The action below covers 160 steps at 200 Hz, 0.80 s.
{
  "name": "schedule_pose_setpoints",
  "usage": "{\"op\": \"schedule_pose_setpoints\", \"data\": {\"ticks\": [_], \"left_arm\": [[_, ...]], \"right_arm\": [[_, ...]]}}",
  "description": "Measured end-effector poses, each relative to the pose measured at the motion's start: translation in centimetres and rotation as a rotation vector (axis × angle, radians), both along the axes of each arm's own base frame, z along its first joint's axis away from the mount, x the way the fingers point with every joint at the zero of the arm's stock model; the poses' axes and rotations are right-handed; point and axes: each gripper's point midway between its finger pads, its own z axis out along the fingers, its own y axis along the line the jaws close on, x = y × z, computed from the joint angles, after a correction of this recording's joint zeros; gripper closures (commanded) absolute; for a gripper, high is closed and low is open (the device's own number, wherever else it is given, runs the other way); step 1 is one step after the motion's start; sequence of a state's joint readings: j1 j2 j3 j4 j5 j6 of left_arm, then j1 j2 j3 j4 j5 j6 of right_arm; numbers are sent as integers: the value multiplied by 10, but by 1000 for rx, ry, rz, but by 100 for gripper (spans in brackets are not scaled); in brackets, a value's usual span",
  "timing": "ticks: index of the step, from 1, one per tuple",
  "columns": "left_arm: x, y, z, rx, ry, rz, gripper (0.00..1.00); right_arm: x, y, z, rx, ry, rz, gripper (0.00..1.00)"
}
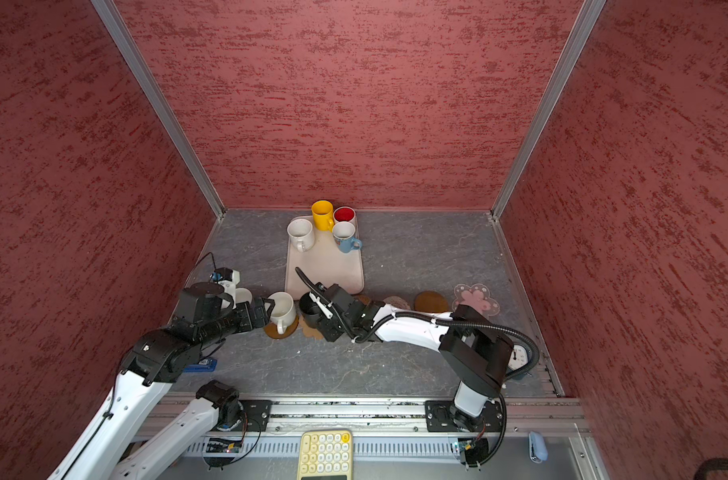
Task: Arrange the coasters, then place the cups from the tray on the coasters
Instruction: 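Carry the black mug with the right gripper onto the cork paw coaster, then open the right gripper and raise it off the black mug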
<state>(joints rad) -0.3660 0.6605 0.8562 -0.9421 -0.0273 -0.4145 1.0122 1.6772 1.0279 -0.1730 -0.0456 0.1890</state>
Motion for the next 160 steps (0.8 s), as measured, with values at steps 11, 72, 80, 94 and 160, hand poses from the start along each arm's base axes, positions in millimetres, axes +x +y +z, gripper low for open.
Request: {"op": "schedule_pose_setpoints", "data": {"ticks": [11, 72, 80, 94, 160], "left_arm": [[0, 0, 0, 0, 0, 0, 1], [10, -3, -6, 24, 62, 2, 1], [13, -4, -5, 27, 68, 2, 1], [18, -5, -1, 32, 75, 3, 1], [58, -26, -4, 58, 124, -18, 1]], "right_arm": [[0, 0, 5, 13, -10, 1, 31], [-3, -5, 37, 83, -56, 1, 20], [-4, -8, 46, 99, -71, -2, 18], [-5, -15, 63, 132, -103, -9, 15], [-12, -59, 97, 201, -185, -87, 6]]}}
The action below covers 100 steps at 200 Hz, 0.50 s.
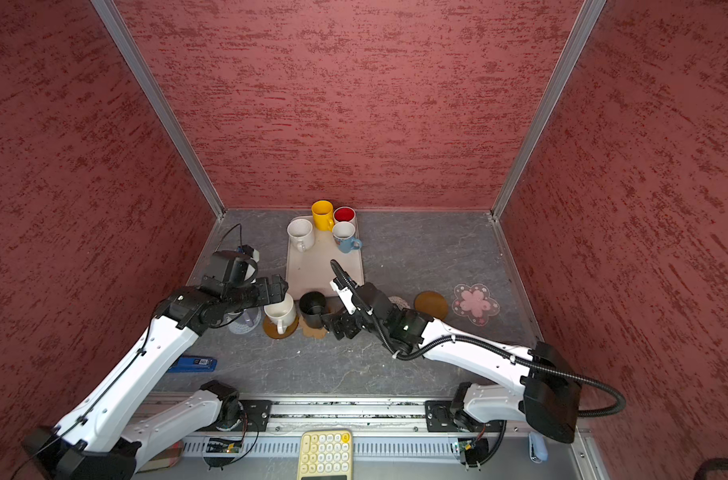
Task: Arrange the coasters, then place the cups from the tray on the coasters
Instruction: 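Open the right gripper and raise it off the black mug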
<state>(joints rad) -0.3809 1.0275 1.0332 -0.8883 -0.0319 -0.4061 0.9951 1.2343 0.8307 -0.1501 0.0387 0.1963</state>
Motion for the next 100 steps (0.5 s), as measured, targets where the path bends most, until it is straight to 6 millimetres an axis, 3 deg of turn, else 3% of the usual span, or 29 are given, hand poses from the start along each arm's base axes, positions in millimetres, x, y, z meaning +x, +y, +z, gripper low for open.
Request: {"op": "schedule_pose_setpoints", "data": {"ticks": [43, 100], "left_arm": [[30, -14, -10, 39, 34, -19, 1], [77, -28, -19, 82, 51, -30, 0]], "right_arm": [[14, -40, -7, 18, 7, -95, 4], [66, -79, -15, 69, 61, -251, 5]]}}
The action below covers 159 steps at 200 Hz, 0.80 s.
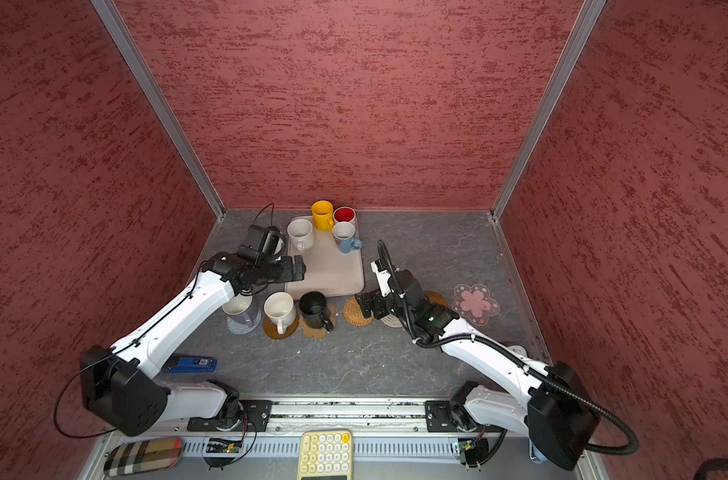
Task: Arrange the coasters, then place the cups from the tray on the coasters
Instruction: 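Move the right gripper over the blue floral mug while the left gripper rises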
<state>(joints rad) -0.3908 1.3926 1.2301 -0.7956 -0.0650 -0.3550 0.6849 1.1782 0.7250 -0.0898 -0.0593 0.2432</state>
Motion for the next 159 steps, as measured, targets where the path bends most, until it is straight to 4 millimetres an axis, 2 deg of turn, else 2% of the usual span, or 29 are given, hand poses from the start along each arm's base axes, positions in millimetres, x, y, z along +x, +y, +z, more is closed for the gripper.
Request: {"op": "schedule_pose_setpoints", "data": {"ticks": [40, 83, 113, 131, 159], "left_arm": [[46, -4, -16, 2, 38, 13, 3], [95, -2, -27, -6, 50, 40, 14], [128, -2, -43, 16, 62, 64, 23], [140, -1, -55, 30, 77, 72, 28], [142, 1, -71, 45, 109, 83, 34]], "right_arm": [[30, 0, -10, 3, 53, -22, 7], [74, 8, 8, 35, 37, -48, 9], [109, 14, 14, 42, 25, -76, 9], [129, 17, 19, 48, 15, -92, 9], [158, 12, 38, 71, -22, -127, 10]]}}
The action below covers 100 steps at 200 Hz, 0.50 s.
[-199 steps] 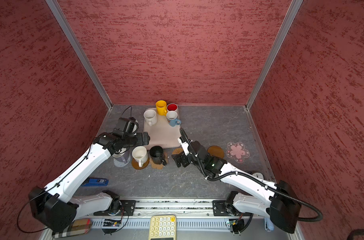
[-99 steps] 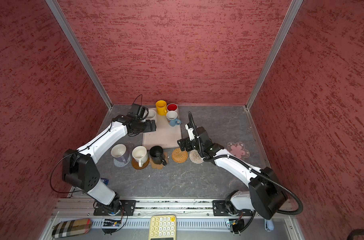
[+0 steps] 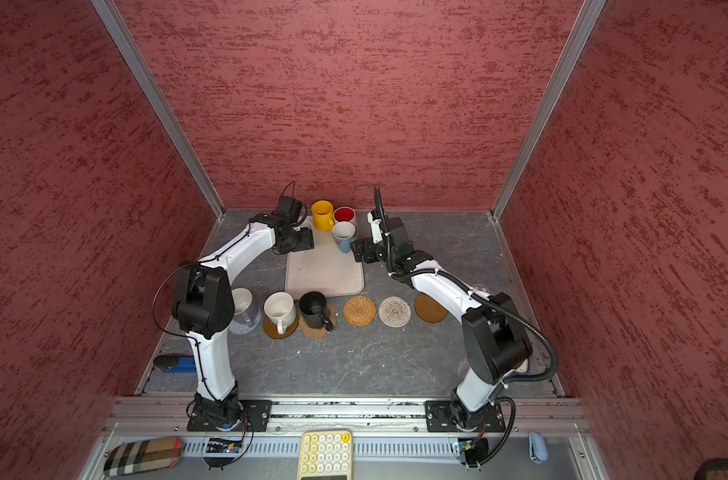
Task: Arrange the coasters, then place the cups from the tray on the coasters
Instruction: 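Move the right gripper over the blue floral mug while the left gripper rises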
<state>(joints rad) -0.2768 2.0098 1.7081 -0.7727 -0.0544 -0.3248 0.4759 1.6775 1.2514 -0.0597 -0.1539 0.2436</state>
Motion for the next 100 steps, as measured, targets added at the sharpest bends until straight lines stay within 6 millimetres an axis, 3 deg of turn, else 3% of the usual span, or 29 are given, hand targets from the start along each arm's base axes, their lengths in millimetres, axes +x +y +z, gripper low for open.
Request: {"op": "schedule_pose_setpoints", "data": {"ticks": [27, 75, 100], "left_arm": [[9, 2, 0, -4, -4, 9, 37], [25, 6, 2, -11, -38, 18, 38], [22, 6, 0, -15, -51, 18, 24]], "right_arm": [[18, -8, 19, 25, -35, -31, 12], [16, -7, 23, 48, -29, -5, 12], [18, -4, 16, 46, -29, 23, 22]]}}
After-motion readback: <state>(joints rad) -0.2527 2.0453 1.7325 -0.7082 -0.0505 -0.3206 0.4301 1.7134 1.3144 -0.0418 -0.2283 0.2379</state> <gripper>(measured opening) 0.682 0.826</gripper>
